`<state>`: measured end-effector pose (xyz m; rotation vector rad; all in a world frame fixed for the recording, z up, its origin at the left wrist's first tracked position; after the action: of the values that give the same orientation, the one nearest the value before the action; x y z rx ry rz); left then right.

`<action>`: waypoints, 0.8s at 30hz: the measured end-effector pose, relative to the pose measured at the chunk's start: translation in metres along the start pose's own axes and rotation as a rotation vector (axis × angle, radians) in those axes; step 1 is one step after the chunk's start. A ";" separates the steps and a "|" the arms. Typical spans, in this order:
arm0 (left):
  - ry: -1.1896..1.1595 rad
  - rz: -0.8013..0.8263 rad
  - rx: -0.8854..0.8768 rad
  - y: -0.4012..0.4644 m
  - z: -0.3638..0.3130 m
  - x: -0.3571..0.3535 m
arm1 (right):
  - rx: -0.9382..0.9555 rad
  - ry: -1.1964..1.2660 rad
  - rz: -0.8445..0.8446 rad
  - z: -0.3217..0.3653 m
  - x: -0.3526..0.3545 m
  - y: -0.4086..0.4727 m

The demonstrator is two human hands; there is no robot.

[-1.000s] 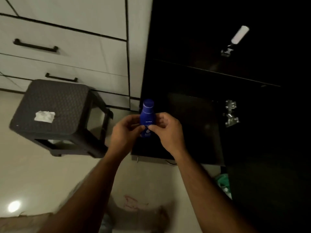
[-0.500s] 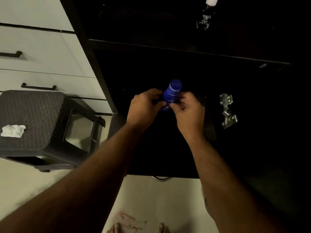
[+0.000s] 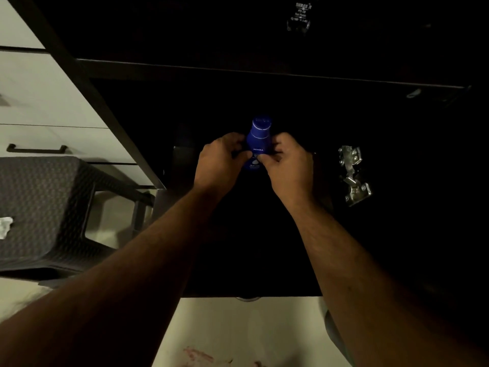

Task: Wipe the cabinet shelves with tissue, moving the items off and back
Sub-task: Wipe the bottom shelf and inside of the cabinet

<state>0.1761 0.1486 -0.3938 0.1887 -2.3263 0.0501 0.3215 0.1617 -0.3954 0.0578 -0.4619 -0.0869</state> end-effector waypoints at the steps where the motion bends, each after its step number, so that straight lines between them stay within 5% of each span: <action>1: -0.002 0.001 0.004 0.001 0.000 0.000 | -0.006 0.000 0.004 0.000 0.000 0.001; 14: 0.024 0.045 0.021 -0.020 0.002 0.010 | -0.055 -0.031 0.014 0.011 0.025 -0.012; 24: 0.253 0.155 -0.092 -0.110 -0.032 0.069 | -0.100 -0.159 -0.105 0.053 0.072 -0.106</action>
<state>0.1686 0.0343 -0.3245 -0.0428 -2.0810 0.0409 0.3548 0.0472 -0.3243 -0.0232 -0.6123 -0.2190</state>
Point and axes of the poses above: each hand's wrist, its own y-axis towards the middle knuckle, its own x-axis out of the back of the hand, z = x × y, the point moved 2 cm from there along y, towards the middle knuckle, and after that the axes turned 12 degrees about y, right-handed, at the moved point
